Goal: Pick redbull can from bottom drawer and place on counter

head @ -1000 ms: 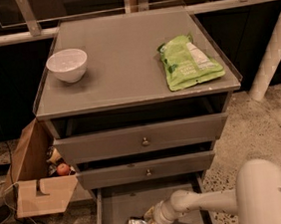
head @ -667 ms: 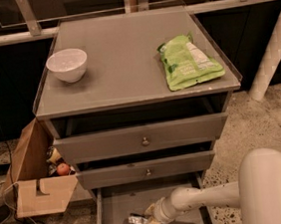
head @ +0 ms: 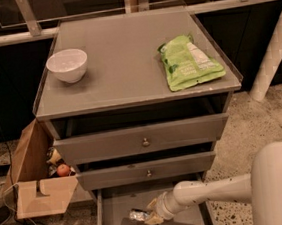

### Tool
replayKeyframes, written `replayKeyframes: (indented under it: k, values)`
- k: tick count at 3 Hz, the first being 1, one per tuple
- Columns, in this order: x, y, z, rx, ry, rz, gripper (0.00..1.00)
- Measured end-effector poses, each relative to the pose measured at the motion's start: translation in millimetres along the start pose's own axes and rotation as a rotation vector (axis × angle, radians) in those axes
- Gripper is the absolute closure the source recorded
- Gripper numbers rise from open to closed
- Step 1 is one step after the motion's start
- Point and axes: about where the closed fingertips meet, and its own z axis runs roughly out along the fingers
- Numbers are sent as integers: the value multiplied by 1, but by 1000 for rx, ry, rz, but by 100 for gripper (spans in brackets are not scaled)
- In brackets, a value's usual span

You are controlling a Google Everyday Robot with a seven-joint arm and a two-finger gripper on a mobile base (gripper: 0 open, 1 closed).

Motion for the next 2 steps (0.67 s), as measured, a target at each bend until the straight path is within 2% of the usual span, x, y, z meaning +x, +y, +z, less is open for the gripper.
replayKeyframes:
  k: [2]
  values:
    - [-20, -15, -50, 48, 15, -20, 100]
